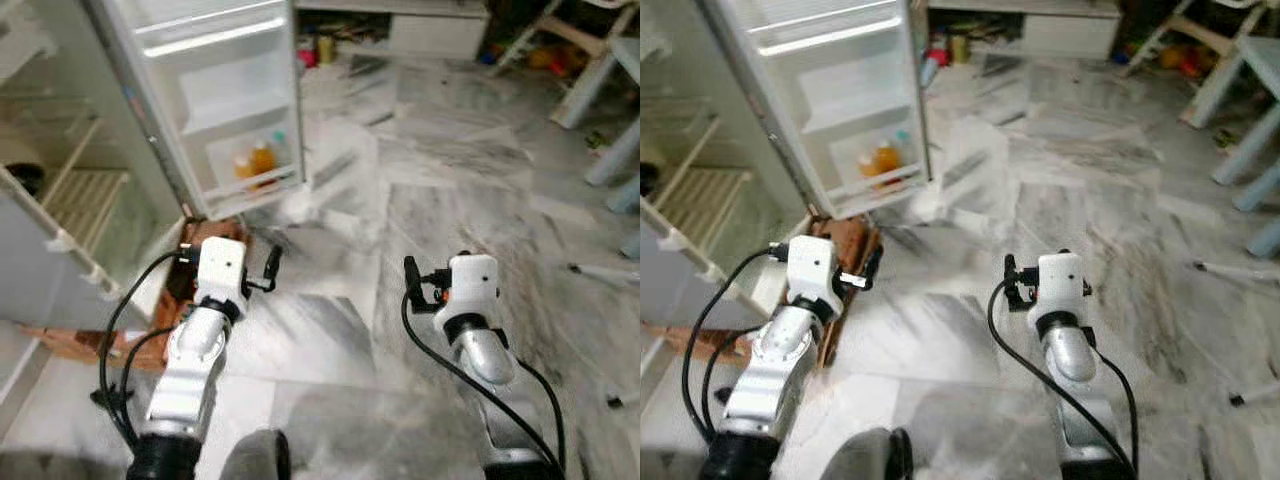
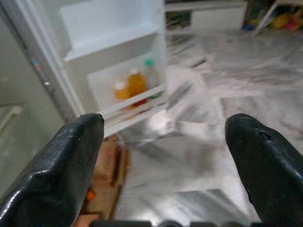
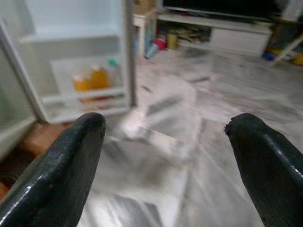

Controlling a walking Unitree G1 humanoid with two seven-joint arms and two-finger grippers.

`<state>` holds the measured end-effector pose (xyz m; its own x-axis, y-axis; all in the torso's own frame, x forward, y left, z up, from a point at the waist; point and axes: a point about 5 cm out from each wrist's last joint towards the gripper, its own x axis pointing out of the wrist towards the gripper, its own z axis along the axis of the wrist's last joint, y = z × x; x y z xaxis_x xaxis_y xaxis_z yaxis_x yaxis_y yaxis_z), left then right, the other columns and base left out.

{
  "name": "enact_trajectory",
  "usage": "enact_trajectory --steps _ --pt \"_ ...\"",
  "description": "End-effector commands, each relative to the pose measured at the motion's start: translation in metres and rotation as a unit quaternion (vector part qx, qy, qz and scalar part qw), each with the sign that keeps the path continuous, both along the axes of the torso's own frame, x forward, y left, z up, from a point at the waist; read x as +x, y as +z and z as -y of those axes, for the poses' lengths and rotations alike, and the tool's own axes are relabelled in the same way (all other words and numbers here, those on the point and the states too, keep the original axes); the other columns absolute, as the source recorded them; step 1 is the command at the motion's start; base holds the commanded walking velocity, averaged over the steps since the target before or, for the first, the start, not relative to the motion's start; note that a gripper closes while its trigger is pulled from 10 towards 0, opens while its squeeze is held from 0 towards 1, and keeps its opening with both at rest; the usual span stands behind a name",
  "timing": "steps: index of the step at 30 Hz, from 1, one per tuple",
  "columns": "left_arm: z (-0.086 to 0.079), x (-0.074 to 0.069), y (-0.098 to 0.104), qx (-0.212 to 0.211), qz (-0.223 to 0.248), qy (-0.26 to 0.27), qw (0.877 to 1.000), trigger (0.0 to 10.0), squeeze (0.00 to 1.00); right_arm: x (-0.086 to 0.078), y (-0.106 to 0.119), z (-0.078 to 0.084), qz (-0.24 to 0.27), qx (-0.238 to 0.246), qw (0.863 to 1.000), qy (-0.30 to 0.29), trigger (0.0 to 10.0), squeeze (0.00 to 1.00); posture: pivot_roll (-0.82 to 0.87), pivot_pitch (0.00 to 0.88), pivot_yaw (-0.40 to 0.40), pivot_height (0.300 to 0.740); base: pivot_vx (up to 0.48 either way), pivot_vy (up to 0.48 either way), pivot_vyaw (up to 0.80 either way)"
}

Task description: Restocking fridge

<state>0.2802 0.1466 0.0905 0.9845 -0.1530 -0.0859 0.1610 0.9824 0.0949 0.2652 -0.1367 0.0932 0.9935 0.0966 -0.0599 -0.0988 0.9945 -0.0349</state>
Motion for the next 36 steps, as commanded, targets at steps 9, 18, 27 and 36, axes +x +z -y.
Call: enact_trajectory --steps 9,18,27,36 --pt "0.003 0.004 0.006 0.008 0.010 0.001 1.000 10.0 0.00 0.002 0.003 0.008 0.009 -0.002 1.000 -0.007 10.0 0.00 -0.02 0.097 0.004 0.740 0.480 0.000 0.61" --pt "-0.007 0.003 0.018 0.032 0.017 0.032 0.999 10.0 0.00 0.014 0.019 0.011 0.037 -0.009 0.999 -0.006 10.0 0.00 0.00 0.132 0.010 0.740 0.474 0.000 0.56" --pt "0.000 -0.022 0.004 0.033 -0.014 0.015 0.999 10.0 0.00 0.019 0.022 0.008 0.032 0.004 0.999 -0.016 10.0 0.00 0.00 0.132 0.006 0.740 0.242 -0.348 0.06" --pt "0.001 -0.022 0.001 0.031 -0.028 0.004 0.999 10.0 0.00 0.017 0.011 0.004 0.016 0.006 1.000 -0.019 10.0 0.00 -0.01 0.082 0.004 0.740 0.000 -0.477 -0.80"
